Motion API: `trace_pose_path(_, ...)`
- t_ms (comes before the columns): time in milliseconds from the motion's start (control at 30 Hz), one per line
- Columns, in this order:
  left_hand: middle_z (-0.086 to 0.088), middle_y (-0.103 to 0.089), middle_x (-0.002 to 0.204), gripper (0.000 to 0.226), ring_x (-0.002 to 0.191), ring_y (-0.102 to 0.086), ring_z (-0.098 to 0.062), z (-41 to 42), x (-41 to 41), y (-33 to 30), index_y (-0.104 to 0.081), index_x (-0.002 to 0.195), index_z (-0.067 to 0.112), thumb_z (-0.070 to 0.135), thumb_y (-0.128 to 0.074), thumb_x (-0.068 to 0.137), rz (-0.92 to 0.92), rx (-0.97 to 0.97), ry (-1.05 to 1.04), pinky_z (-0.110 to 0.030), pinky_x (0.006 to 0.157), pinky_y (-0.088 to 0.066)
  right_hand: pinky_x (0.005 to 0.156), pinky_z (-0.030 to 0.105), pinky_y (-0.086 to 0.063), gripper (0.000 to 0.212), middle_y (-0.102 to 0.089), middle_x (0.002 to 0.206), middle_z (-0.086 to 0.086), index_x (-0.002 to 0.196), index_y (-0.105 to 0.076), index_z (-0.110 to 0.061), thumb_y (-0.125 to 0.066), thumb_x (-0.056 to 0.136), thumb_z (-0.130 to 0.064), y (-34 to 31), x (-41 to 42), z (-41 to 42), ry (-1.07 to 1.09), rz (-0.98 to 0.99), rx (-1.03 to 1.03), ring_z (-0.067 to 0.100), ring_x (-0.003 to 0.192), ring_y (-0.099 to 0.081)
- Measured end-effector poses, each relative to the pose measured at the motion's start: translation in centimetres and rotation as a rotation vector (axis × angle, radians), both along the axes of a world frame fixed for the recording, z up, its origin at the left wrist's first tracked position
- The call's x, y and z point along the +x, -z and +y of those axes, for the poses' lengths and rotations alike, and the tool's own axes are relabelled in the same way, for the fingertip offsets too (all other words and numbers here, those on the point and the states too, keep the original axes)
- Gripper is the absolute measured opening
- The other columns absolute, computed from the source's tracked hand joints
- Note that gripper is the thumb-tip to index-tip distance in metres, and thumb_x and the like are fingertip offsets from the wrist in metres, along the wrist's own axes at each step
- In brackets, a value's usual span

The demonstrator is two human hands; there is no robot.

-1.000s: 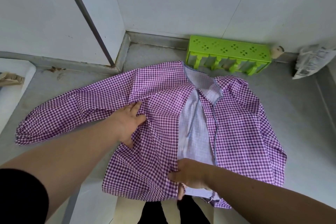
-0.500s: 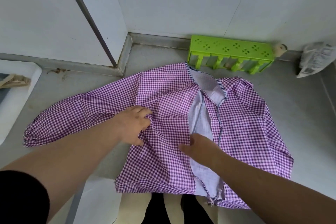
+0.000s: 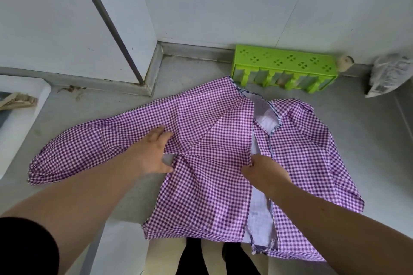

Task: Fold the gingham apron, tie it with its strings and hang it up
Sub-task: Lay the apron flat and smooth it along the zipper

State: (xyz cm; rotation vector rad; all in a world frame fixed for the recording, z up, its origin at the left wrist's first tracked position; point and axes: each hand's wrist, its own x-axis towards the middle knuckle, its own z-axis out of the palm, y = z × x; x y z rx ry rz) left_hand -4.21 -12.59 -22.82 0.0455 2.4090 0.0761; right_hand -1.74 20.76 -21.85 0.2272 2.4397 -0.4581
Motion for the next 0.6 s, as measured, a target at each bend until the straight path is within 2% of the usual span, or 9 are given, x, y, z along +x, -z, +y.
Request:
trace_pose_path(67, 0.001, 0.020, 0.174, 0.104, 0.162, 0.008, -0.027, -0.5, -0.1, 0.2, -0.001, 0.166, 0.033, 0.063, -0.066, 0.090, -0.004, -0.037, 0.075, -0.052, 0.129, -0.019, 0.057, 0.029, -0.047, 0.023, -0.062, 0.081, -0.007, 0.087, -0.054, -0.021, -0.054, 0.087, -0.044, 0.1, -0.4, 0.0, -0.042, 0.022, 0.016, 0.013, 0.072, -0.062)
trace_pose_path(133, -0.002, 0.014, 0.175, 0.079, 0.162, 0.002, -0.027, -1.0, -0.5, 0.0, -0.012, 0.166, 0.031, 0.046, -0.056, 0.102, 0.025, -0.059, 0.094, -0.051, 0.129, -0.023, 0.059, 0.030, -0.051, 0.017, -0.065, 0.078, -0.007, 0.085, -0.058, -0.022, -0.055, 0.087, -0.038, 0.1, -0.5, -0.2, -0.081, 0.021, -0.016, 0.012, 0.070, -0.063)
trace_pose_path(233, -0.007, 0.001, 0.176, 0.057, 0.156, -0.025, -0.029, -1.5, -1.2, -0.5, -0.032, 0.156, 0.019, 0.017, -0.052, 0.103, 0.085, -0.170, 0.195, -0.049, 0.119, -0.041, 0.061, 0.027, -0.048, 0.013, -0.066, 0.079, -0.010, 0.081, -0.061, -0.024, -0.057, 0.091, -0.031, 0.7, -0.5, 0.2, -0.134, 0.001, -0.117, 0.011, 0.074, -0.065)
trace_pose_path(300, -0.005, -0.005, 0.176, 0.049, 0.146, -0.041, -0.027, -1.7, -2.0, -1.3, -0.039, 0.151, 0.015, 0.013, -0.046, 0.103, 0.095, -0.271, 0.260, -0.047, 0.111, -0.048, 0.068, 0.028, -0.048, 0.013, -0.067, 0.087, -0.013, 0.089, -0.065, -0.027, -0.059, 0.094, -0.037, 1.4, -0.7, 0.7, -0.210, 0.013, -0.148, 0.013, 0.084, -0.067)
trace_pose_path(367, -0.004, -0.017, 0.174, 0.048, 0.145, -0.042, -0.026, -1.6, -3.0, -2.2, -0.042, 0.152, 0.015, 0.019, -0.043, 0.105, 0.105, -0.370, 0.280, -0.047, 0.115, -0.042, 0.069, 0.026, -0.048, 0.019, -0.066, 0.087, -0.013, 0.086, -0.065, -0.029, -0.059, 0.096, -0.045, 2.2, -0.8, 1.1, -0.276, 0.032, -0.132, 0.013, 0.084, -0.067)
trace_pose_path(433, -0.007, -0.033, 0.167, 0.049, 0.146, -0.040, -0.027, -1.5, -4.2, -2.7, -0.045, 0.151, 0.015, 0.028, -0.046, 0.105, 0.119, -0.449, 0.223, -0.050, 0.120, -0.035, 0.061, 0.026, -0.047, 0.026, -0.065, 0.083, -0.011, 0.080, -0.064, -0.027, -0.059, 0.096, -0.047, 2.6, -0.9, 1.1, -0.261, 0.039, -0.110, 0.010, 0.075, -0.063)
trace_pose_path(500, -0.013, -0.028, 0.168, 0.058, 0.151, -0.034, -0.031, -1.2, -4.5, -2.6, -0.038, 0.155, 0.013, 0.031, -0.052, 0.101, 0.157, -0.447, 0.181, -0.052, 0.124, -0.029, 0.056, 0.027, -0.050, 0.027, -0.065, 0.080, -0.010, 0.074, -0.063, -0.029, -0.061, 0.094, -0.046, 3.3, -1.4, 1.0, -0.238, 0.060, -0.127, 0.009, 0.069, -0.064)
trace_pose_path(533, -0.013, -0.021, 0.171, 0.065, 0.153, -0.029, -0.032, -0.6, -4.3, -2.6, -0.033, 0.158, 0.014, 0.031, -0.055, 0.099, 0.196, -0.372, 0.194, -0.051, 0.126, -0.026, 0.056, 0.030, -0.055, 0.027, -0.066, 0.079, -0.009, 0.071, -0.063, -0.030, -0.062, 0.093, -0.045, 3.5, -1.8, 1.0, -0.236, 0.064, -0.136, 0.010, 0.068, -0.065)
trace_pose_path(600, -0.008, -0.017, 0.173, 0.073, 0.157, -0.022, -0.028, 1.6, -3.1, -2.8, -0.028, 0.162, 0.019, 0.031, -0.055, 0.096, 0.274, -0.083, 0.327, -0.047, 0.129, -0.021, 0.060, 0.034, -0.060, 0.025, -0.068, 0.080, -0.007, 0.071, -0.065, -0.031, -0.063, 0.093, -0.044, 3.9, -2.8, 0.9, -0.223, 0.060, -0.151, 0.012, 0.067, -0.067)
